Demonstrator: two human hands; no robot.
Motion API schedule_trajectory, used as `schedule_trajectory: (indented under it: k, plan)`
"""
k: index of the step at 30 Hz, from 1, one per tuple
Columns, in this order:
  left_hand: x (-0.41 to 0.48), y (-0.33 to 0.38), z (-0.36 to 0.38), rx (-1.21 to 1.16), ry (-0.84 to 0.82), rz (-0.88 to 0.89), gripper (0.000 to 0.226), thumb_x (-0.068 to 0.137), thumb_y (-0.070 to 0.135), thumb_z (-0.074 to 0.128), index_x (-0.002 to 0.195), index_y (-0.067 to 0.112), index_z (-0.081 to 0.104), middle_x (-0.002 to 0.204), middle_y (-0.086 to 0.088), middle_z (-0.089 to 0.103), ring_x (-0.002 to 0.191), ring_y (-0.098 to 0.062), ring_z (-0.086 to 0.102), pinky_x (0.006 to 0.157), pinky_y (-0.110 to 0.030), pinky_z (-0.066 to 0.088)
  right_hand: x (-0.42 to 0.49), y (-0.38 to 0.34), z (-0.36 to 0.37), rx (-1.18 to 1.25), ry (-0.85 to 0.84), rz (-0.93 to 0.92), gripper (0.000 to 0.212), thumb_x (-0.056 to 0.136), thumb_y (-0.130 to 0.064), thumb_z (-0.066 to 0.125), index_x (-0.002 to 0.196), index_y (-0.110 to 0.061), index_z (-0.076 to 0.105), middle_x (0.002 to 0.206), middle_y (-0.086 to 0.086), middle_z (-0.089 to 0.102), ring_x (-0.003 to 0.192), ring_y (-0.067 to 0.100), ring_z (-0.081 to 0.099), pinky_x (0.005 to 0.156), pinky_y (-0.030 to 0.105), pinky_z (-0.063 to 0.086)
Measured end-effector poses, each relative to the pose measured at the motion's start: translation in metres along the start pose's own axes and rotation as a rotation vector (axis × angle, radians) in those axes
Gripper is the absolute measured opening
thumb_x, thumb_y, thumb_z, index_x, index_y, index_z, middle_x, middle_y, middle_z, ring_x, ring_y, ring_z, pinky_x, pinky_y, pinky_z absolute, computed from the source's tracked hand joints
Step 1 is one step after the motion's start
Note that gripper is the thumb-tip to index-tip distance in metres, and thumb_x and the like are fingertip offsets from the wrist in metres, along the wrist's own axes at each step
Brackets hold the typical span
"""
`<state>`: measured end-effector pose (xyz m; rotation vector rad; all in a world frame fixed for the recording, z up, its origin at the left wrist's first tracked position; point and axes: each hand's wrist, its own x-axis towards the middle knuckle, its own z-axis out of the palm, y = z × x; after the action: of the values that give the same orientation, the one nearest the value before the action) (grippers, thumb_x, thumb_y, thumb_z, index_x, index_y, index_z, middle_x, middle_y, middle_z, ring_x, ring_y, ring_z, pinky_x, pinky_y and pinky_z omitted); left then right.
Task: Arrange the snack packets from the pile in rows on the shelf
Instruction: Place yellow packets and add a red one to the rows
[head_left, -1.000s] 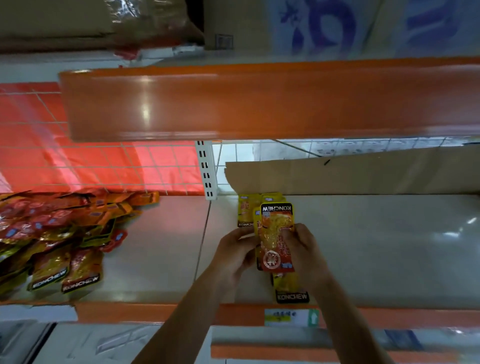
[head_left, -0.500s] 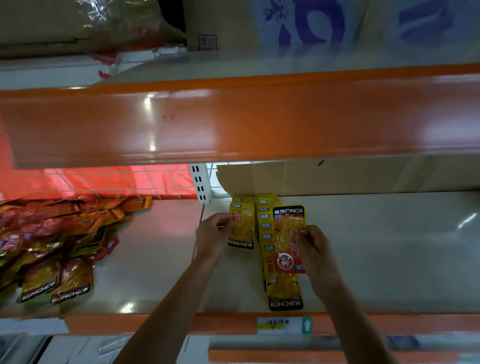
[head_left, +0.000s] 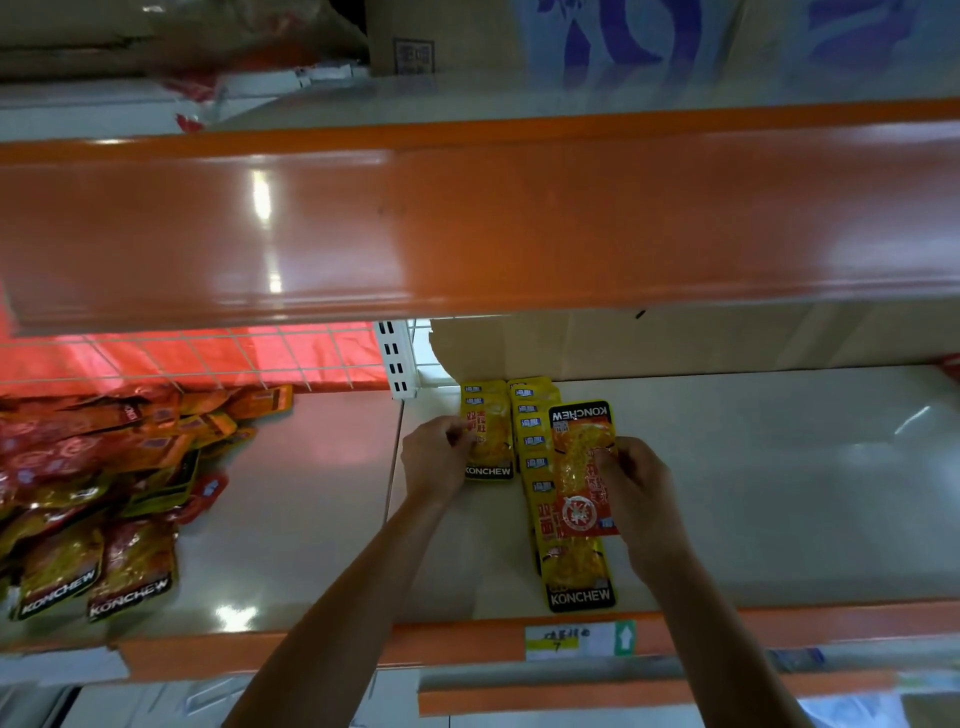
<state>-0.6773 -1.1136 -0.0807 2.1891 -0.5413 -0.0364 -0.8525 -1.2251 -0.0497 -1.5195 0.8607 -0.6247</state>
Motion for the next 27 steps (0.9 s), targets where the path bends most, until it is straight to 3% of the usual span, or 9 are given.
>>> schedule_trajectory:
  k: [14, 17, 19, 23, 25, 27]
  plan:
    - [0.008, -0.009, 0.008, 0.064, -0.001, 0.012, 0.016, 0.083, 0.028, 0.071, 0.092, 0.015, 0.073, 0.092, -0.004, 0.071, 0.088, -0.020, 0.064, 0.074, -0.028, 0.042, -0.013, -0.008, 0.000, 0.019, 0.029, 0.019, 0.014, 0.097, -0.012, 0.050, 0.086, -0.016, 0.057, 0.078, 0.012, 0.064, 0.066, 0.025, 0.063, 0.061, 0.036, 0.052]
    - [0.005, -0.009, 0.006, 0.069, 0.017, 0.059, 0.020, 0.083, 0.026, 0.071, 0.097, 0.012, 0.070, 0.095, -0.006, 0.067, 0.089, -0.021, 0.061, 0.071, -0.024, 0.034, -0.018, -0.009, -0.002, 0.055, 0.030, 0.040, 0.010, 0.096, -0.010, 0.050, 0.090, -0.013, 0.057, 0.078, 0.010, 0.065, 0.066, 0.022, 0.066, 0.060, 0.036, 0.054]
    - [-0.001, -0.005, 0.003, 0.045, 0.048, 0.109, 0.020, 0.086, 0.024, 0.068, 0.102, 0.011, 0.070, 0.098, -0.008, 0.065, 0.090, -0.022, 0.061, 0.071, -0.023, 0.032, -0.021, -0.010, -0.003, 0.091, -0.007, 0.041, 0.010, 0.092, -0.003, 0.054, 0.098, -0.011, 0.057, 0.082, 0.010, 0.067, 0.071, 0.025, 0.068, 0.065, 0.042, 0.057]
    - [-0.020, 0.017, 0.001, -0.044, 0.038, 0.310, 0.020, 0.088, 0.018, 0.065, 0.106, 0.012, 0.069, 0.098, -0.007, 0.065, 0.086, -0.020, 0.063, 0.072, -0.023, 0.042, -0.030, -0.012, -0.001, 0.117, -0.095, 0.018, 0.043, 0.080, 0.015, 0.058, 0.110, -0.015, 0.053, 0.094, 0.010, 0.067, 0.082, 0.026, 0.068, 0.072, 0.046, 0.057]
    - [-0.031, 0.030, 0.002, -0.106, -0.007, 0.441, 0.024, 0.089, 0.016, 0.061, 0.112, 0.014, 0.067, 0.102, -0.004, 0.066, 0.090, -0.017, 0.062, 0.075, -0.027, 0.049, -0.033, -0.009, -0.001, 0.086, -0.082, -0.020, 0.044, 0.079, 0.019, 0.055, 0.107, -0.014, 0.056, 0.088, 0.007, 0.068, 0.077, 0.020, 0.068, 0.069, 0.041, 0.057]
    - [-0.041, 0.042, 0.004, -0.144, -0.076, 0.551, 0.033, 0.091, 0.010, 0.056, 0.124, 0.014, 0.061, 0.113, -0.004, 0.064, 0.100, -0.014, 0.058, 0.083, -0.022, 0.045, -0.034, -0.006, -0.004, 0.024, -0.023, -0.080, 0.045, 0.076, 0.020, 0.055, 0.095, -0.020, 0.063, 0.081, 0.002, 0.070, 0.071, 0.016, 0.066, 0.066, 0.036, 0.055]
